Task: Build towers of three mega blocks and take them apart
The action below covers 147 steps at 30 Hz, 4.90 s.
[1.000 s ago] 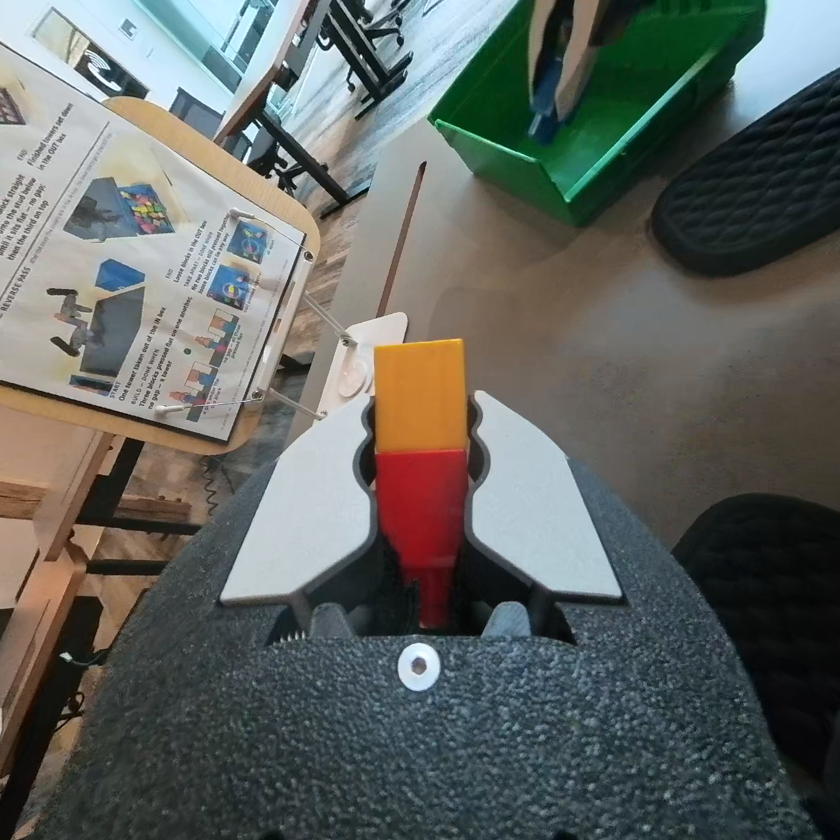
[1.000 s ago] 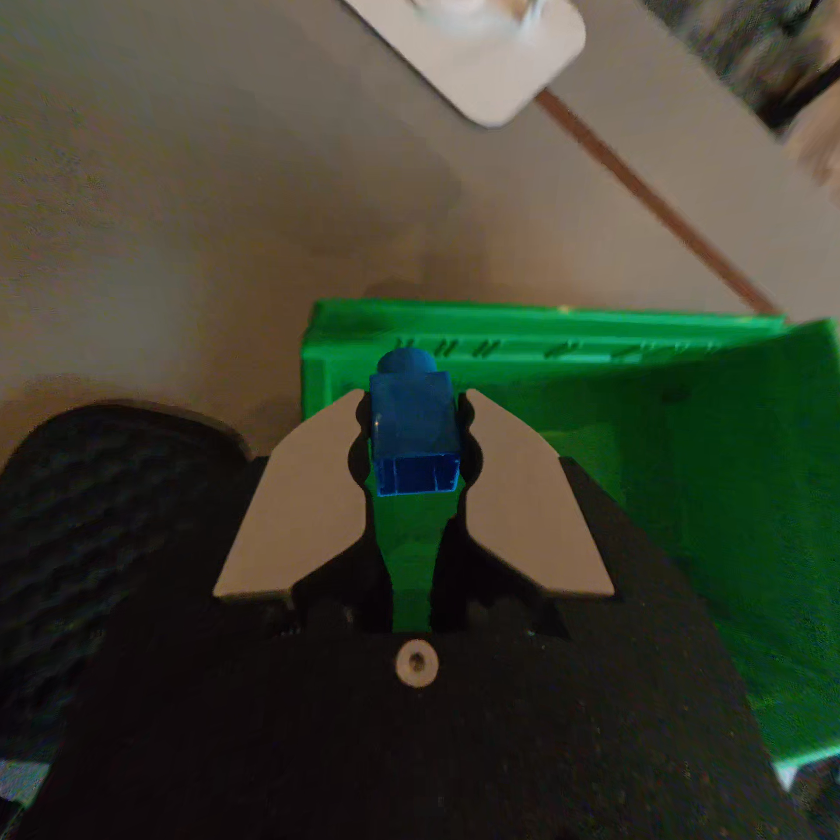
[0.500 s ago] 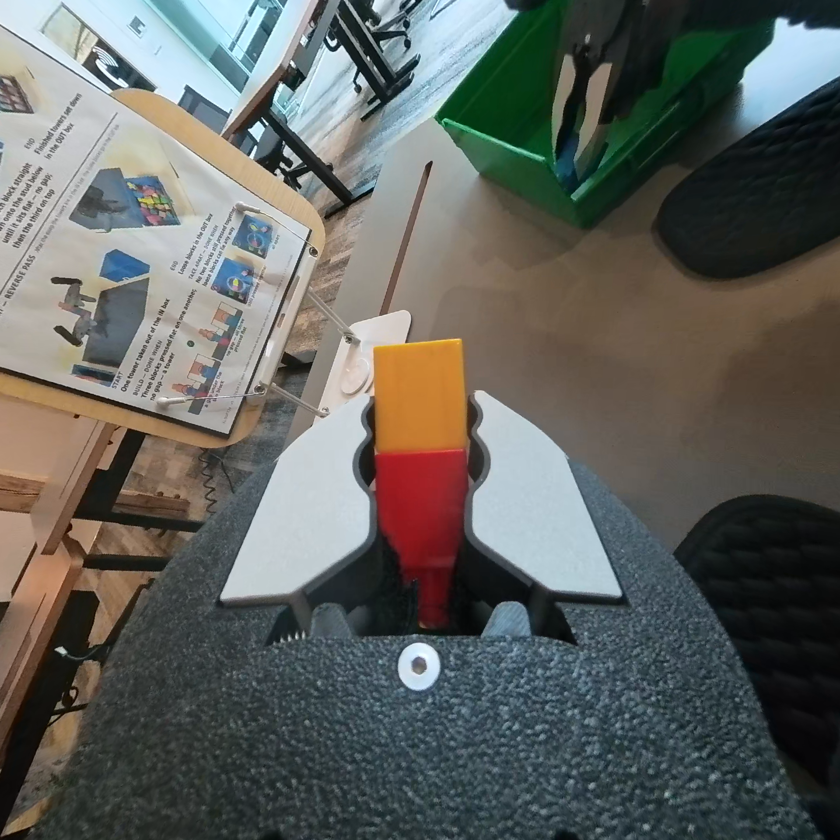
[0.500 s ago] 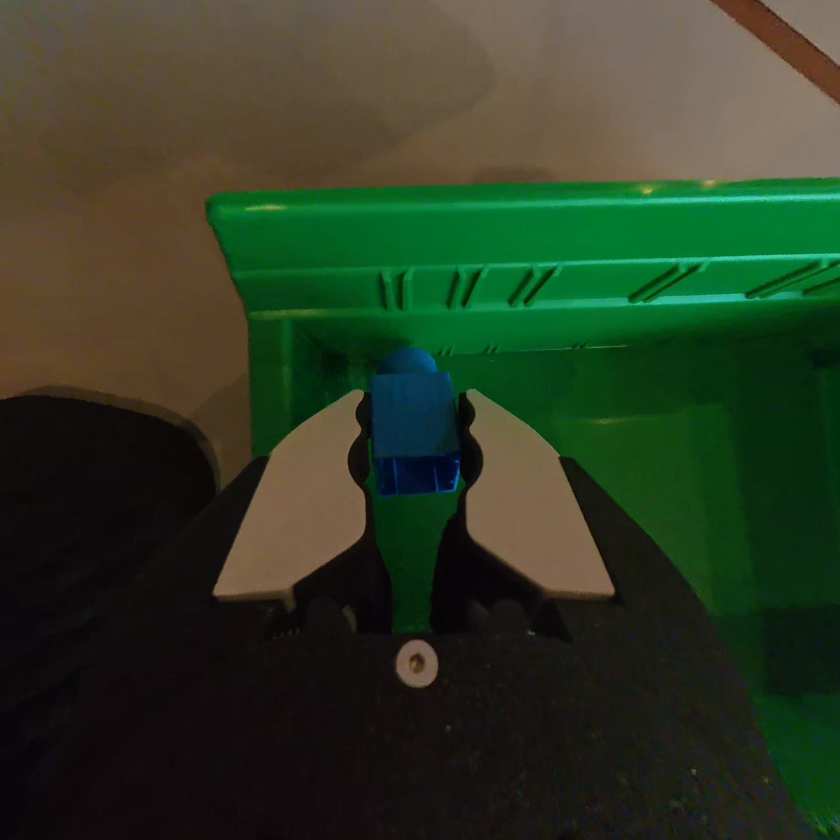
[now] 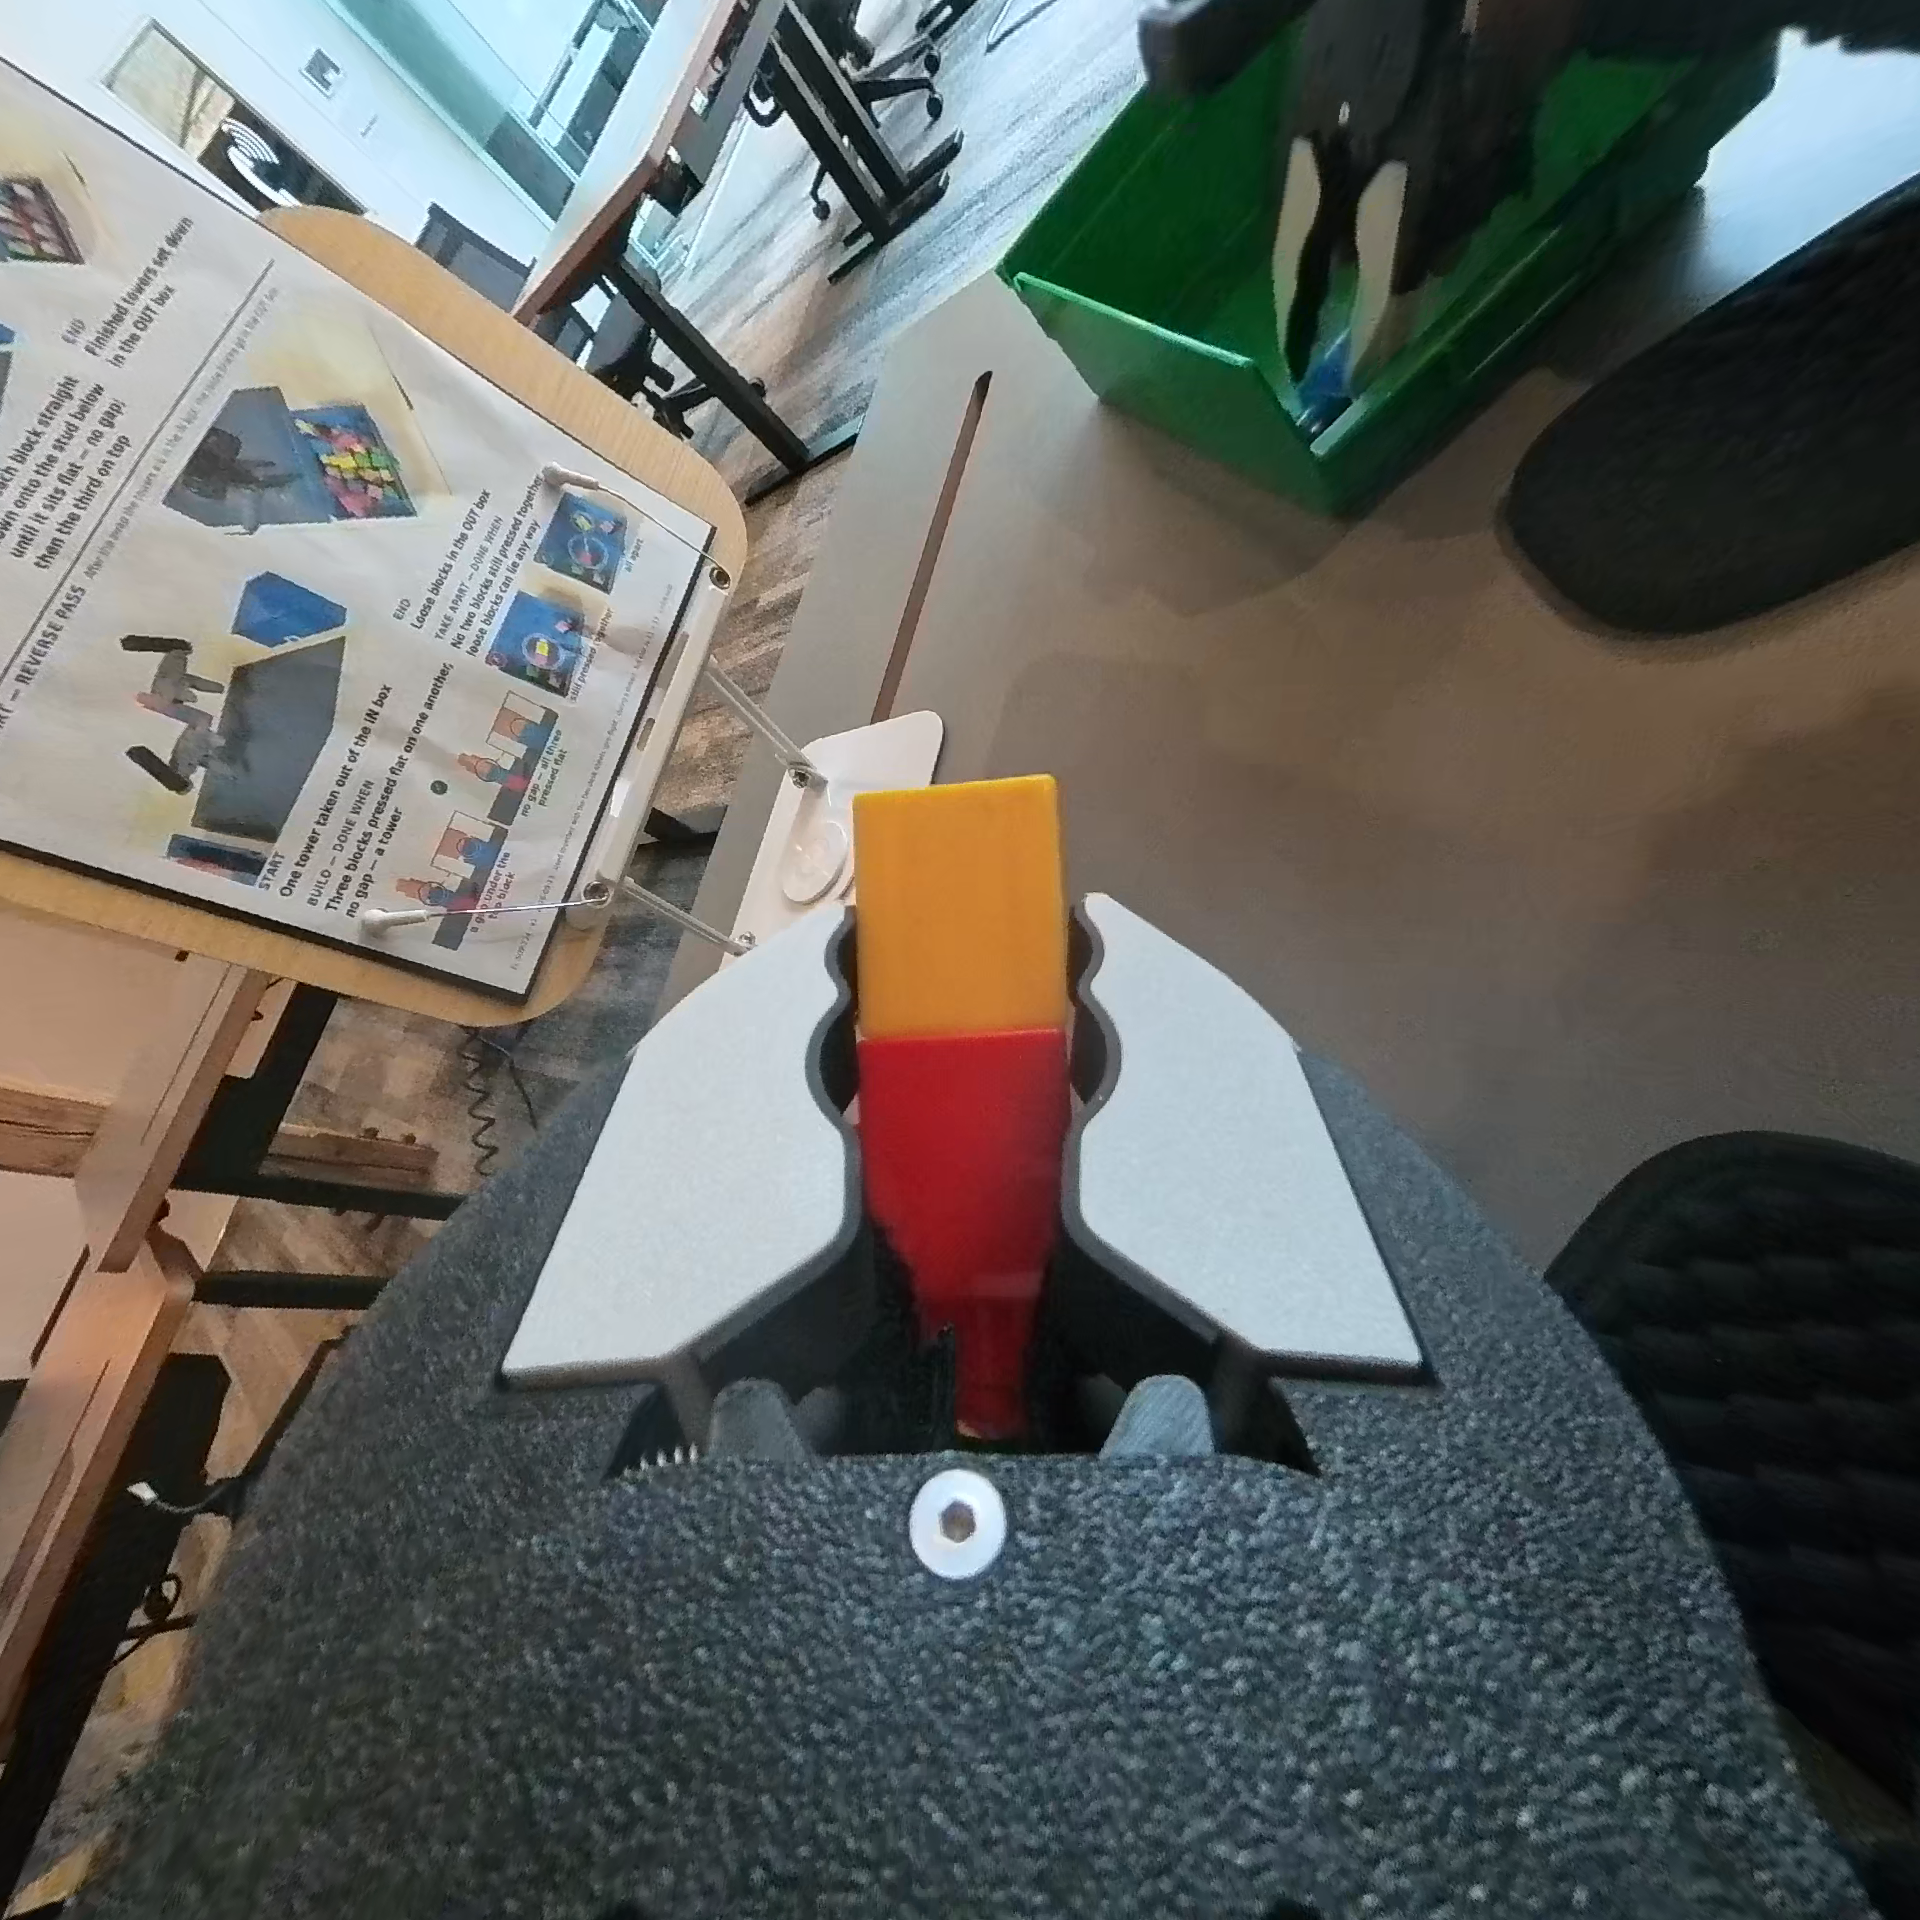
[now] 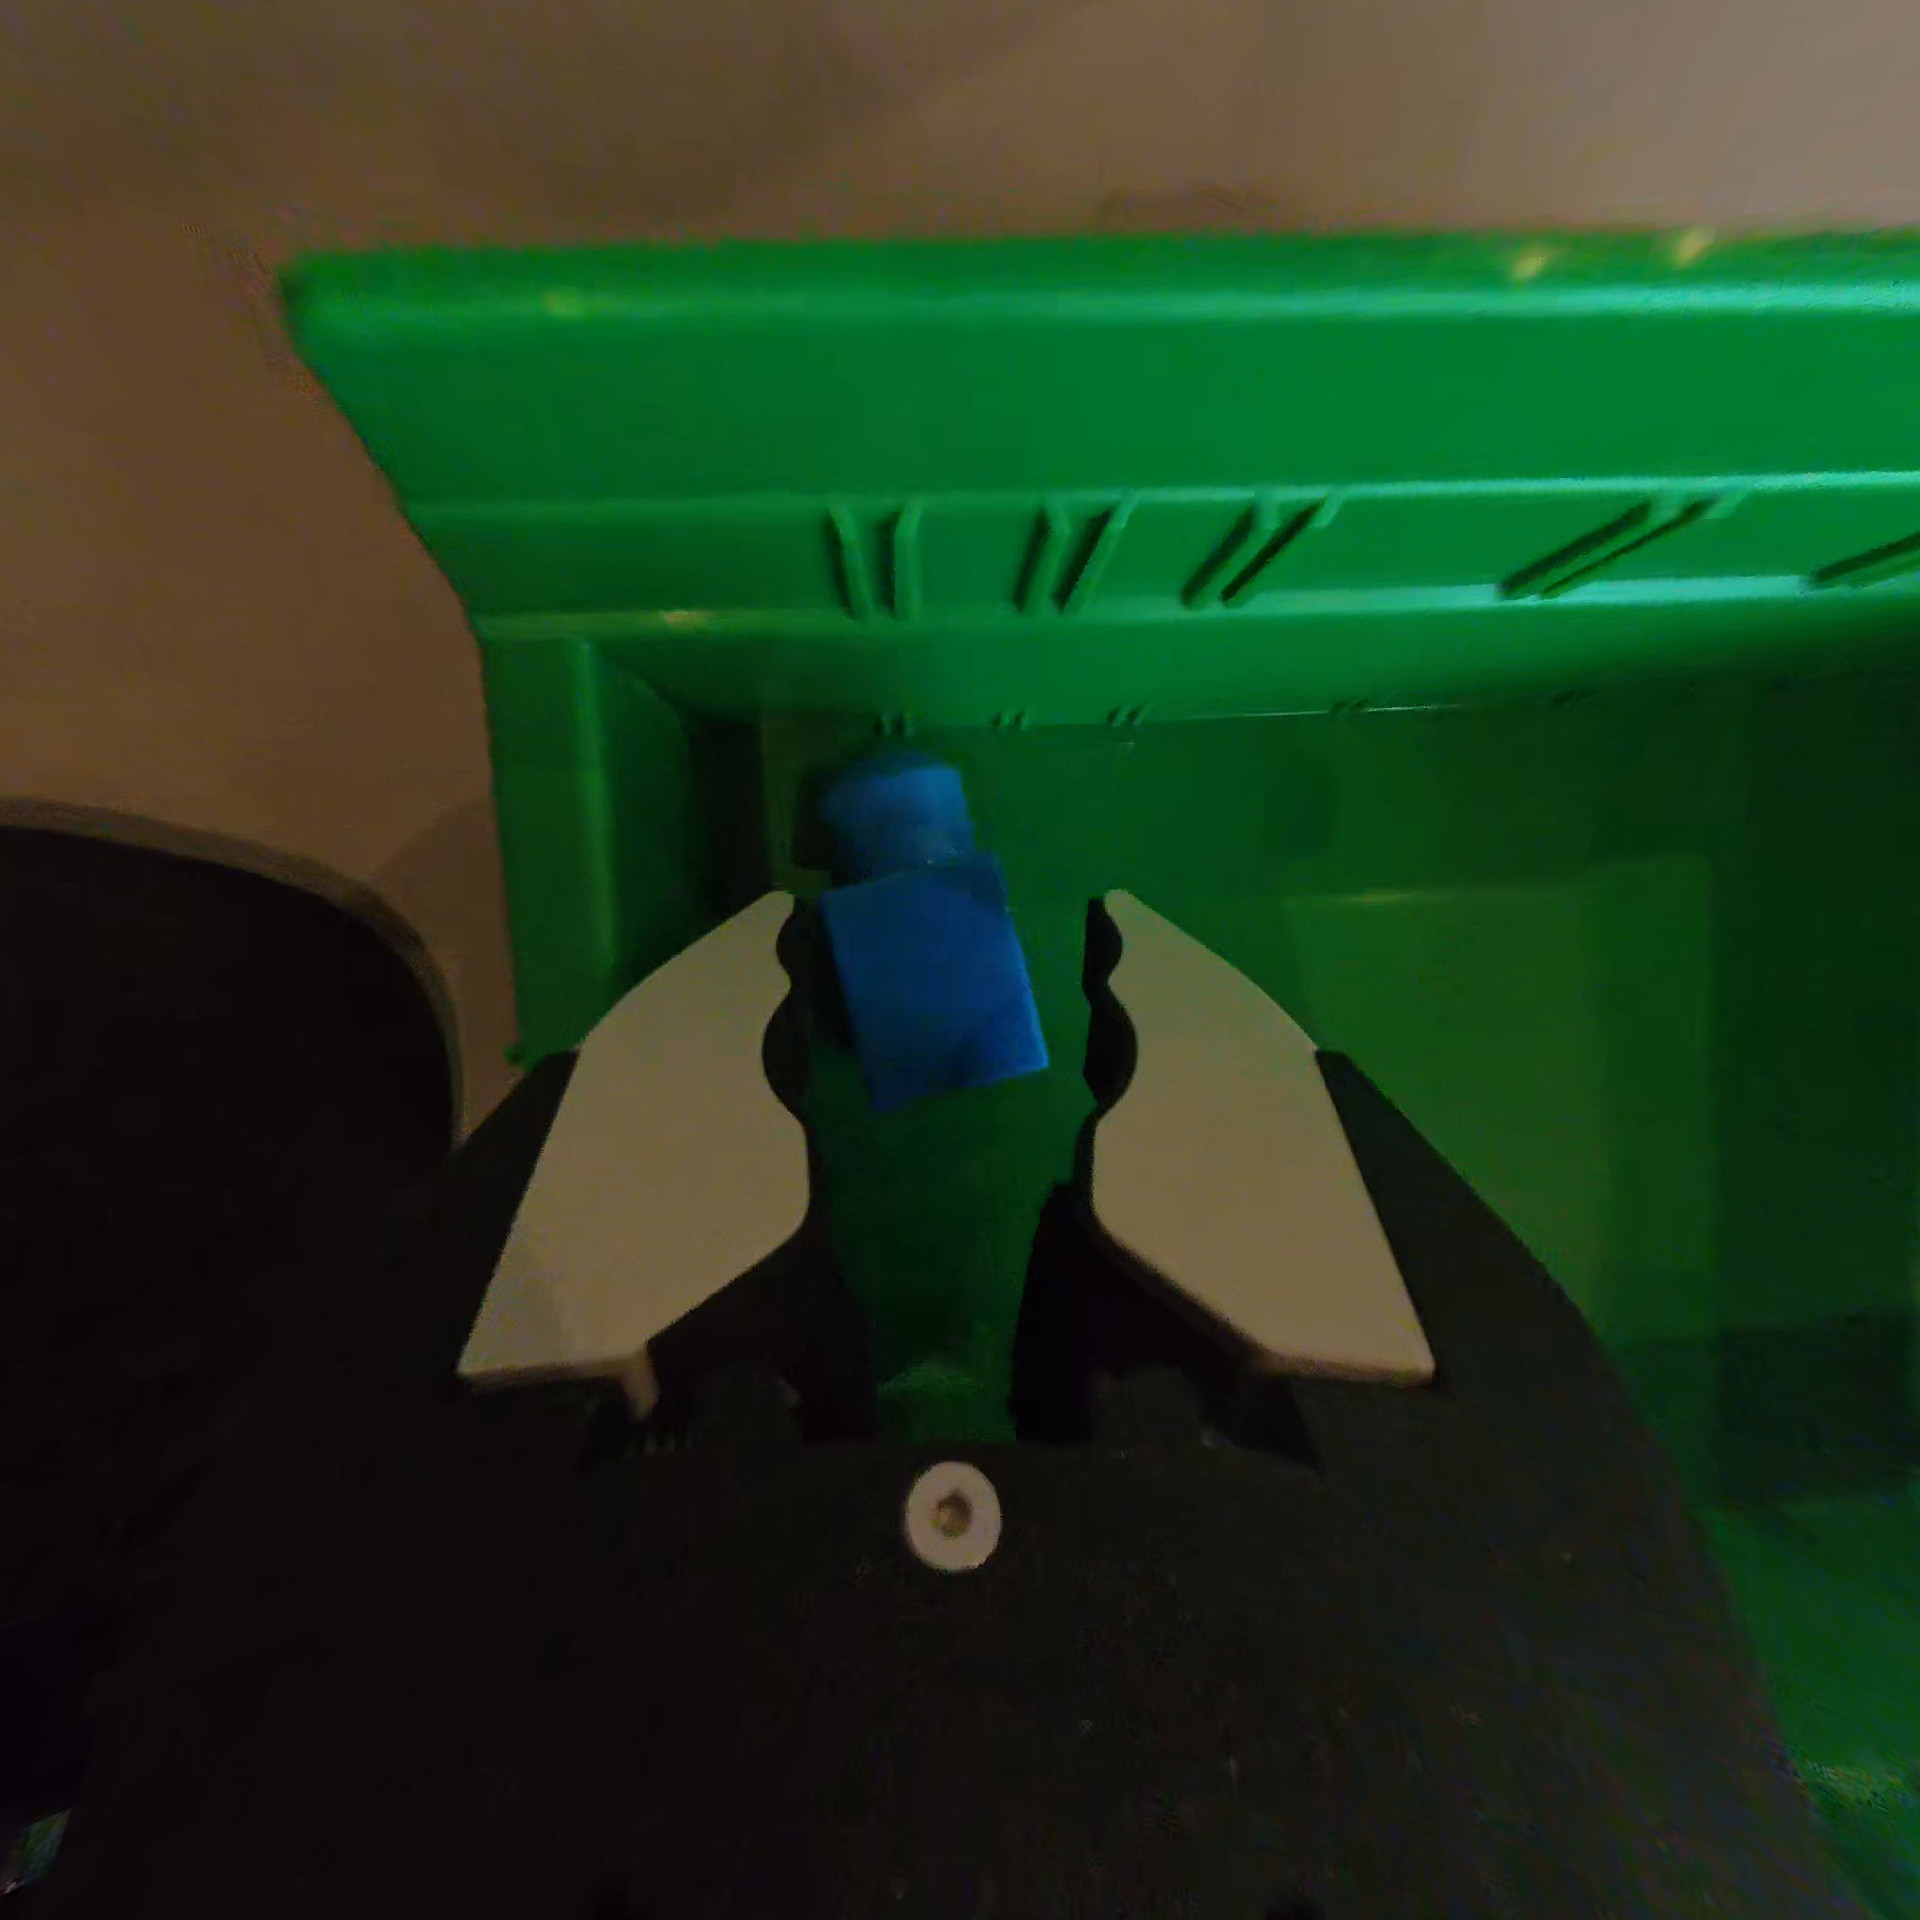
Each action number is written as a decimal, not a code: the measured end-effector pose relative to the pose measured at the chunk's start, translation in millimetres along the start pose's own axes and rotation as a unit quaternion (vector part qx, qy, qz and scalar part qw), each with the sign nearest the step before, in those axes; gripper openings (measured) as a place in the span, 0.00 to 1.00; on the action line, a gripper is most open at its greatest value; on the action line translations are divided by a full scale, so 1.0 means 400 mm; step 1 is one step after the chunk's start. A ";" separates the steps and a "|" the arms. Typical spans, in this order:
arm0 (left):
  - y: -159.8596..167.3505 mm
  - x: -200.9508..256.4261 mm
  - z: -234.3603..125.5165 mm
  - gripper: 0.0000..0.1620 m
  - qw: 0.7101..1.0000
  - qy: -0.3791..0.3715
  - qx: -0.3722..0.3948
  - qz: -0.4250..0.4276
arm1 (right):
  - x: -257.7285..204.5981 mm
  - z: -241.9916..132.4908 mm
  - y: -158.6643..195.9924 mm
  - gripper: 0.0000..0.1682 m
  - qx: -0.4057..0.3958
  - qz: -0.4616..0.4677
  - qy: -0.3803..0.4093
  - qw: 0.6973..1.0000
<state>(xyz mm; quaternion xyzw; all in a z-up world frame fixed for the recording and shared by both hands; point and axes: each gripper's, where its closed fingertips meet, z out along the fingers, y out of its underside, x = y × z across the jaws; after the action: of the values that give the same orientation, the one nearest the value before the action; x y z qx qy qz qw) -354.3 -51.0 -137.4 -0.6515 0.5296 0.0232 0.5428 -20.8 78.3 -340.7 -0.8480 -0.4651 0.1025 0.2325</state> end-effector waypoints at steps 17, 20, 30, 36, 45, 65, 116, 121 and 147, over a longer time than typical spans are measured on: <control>-0.045 0.030 0.014 0.23 0.999 0.033 0.036 0.018 | -0.627 -0.361 -0.570 0.32 0.387 -0.422 -0.112 0.812; -0.058 0.040 0.018 0.23 0.998 0.042 0.044 0.025 | -0.692 -0.340 -0.627 0.32 0.389 -0.454 -0.133 0.791; -0.071 0.053 0.031 0.23 0.996 0.060 0.055 0.025 | -0.718 -0.297 -0.662 0.20 0.391 -0.487 -0.141 0.768; -0.059 0.049 0.033 0.24 0.998 0.052 0.039 0.027 | -0.696 -0.333 -0.646 0.20 0.414 -0.484 -0.154 0.756; -0.064 0.064 0.030 0.24 0.996 0.068 0.039 0.040 | -0.682 -0.328 -0.623 0.21 0.389 -0.494 -0.143 0.764; 0.003 0.000 -0.096 0.24 0.997 -0.001 0.072 -0.017 | -0.544 -0.391 -0.579 0.21 0.384 -0.443 -0.064 0.807; 0.009 0.020 -0.044 0.24 0.999 0.024 0.041 -0.002 | 0.155 -0.133 -0.038 0.32 0.049 0.085 0.163 0.982; 0.009 0.019 -0.043 0.24 0.999 0.023 0.043 -0.002 | 0.067 -0.302 -0.209 0.32 0.183 0.014 0.198 0.963; -0.049 0.062 -0.015 0.24 0.994 0.069 0.077 0.030 | -0.780 -0.291 -0.673 0.24 0.392 -0.445 -0.145 0.792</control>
<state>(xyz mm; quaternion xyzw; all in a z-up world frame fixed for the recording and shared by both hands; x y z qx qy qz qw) -332.6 -74.7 -136.5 -0.5916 0.5850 -0.0462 0.5528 -345.5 -94.1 -120.7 -0.3584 -0.7391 0.2833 0.4950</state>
